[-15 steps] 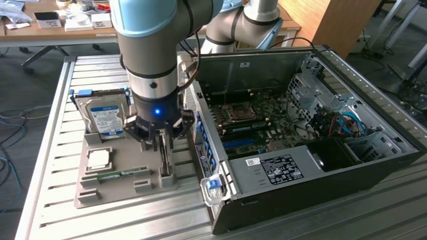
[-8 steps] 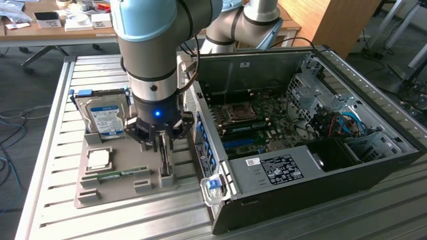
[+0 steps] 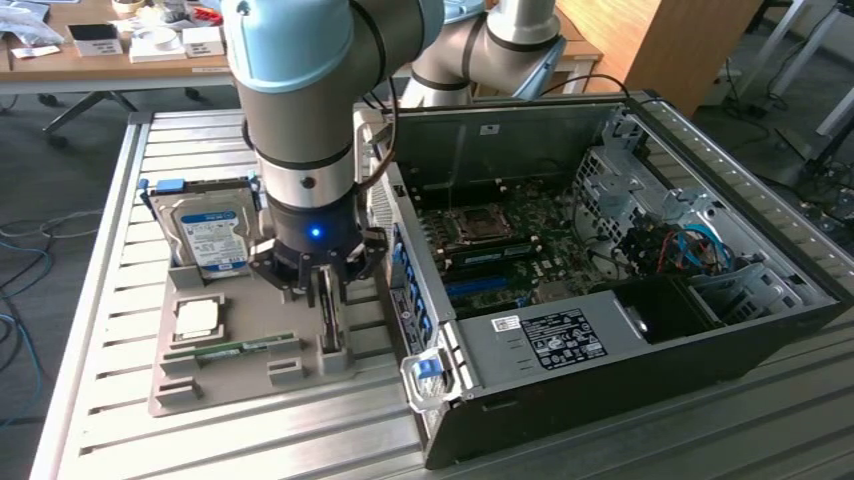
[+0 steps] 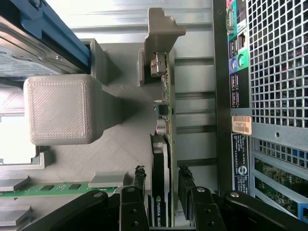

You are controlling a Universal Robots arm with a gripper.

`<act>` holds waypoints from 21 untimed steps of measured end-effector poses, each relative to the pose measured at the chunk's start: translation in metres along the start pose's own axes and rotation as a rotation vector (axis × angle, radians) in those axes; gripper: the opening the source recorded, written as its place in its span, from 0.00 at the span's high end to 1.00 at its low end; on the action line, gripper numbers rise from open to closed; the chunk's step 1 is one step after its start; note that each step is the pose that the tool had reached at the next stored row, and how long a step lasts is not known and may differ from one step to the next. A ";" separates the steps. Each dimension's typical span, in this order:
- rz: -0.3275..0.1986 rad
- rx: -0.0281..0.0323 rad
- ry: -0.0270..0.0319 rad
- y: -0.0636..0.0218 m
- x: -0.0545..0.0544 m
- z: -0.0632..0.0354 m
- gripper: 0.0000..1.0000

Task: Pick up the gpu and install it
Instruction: 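Pick up the gpu and move the gpu toward the slot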

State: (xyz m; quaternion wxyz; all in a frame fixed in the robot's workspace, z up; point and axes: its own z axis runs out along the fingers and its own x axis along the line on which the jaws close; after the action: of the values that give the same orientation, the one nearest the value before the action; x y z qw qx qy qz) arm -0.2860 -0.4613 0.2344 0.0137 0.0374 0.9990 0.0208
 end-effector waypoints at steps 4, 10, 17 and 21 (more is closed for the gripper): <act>0.000 0.0003 0.0003 -0.0001 0.000 0.0012 0.58; 0.000 0.0001 0.0001 0.0044 0.000 0.0025 0.58; 0.000 0.0003 0.0002 0.0050 0.001 0.0056 0.58; 0.000 0.0002 0.0002 0.0051 0.001 0.0057 0.58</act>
State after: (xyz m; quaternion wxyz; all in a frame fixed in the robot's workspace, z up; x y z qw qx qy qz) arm -0.2860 -0.4560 0.2290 0.0136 0.0374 0.9990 0.0207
